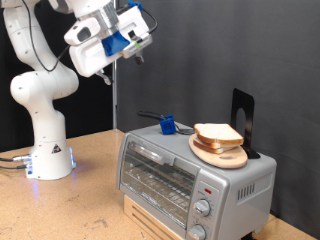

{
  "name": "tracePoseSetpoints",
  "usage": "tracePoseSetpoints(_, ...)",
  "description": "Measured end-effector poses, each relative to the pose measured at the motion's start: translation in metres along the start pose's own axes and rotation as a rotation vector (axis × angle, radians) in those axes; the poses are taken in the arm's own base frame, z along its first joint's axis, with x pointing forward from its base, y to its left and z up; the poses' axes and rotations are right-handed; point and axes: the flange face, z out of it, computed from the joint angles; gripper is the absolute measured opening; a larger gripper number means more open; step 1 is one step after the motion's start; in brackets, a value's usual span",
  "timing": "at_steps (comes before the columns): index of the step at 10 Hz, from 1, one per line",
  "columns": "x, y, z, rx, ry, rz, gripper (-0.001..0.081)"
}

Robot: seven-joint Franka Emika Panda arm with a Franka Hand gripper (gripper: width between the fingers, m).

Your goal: Make a piece of toast with the oven

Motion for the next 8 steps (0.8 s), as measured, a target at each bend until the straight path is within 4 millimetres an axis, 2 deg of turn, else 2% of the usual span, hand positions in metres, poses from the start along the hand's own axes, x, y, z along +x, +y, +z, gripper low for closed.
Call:
tracePoseSetpoints(3,-0.002,0.000,0.013,-0.026,0.023,-0.039,0.0808)
tracePoseSetpoints(6,-0.003,0.002,0.017,-0.036,0.031,-0.044,0.0808)
tracePoseSetpoints(8,0.001,0.009,0.033,-0.046,0.043,-0.038,0.0808)
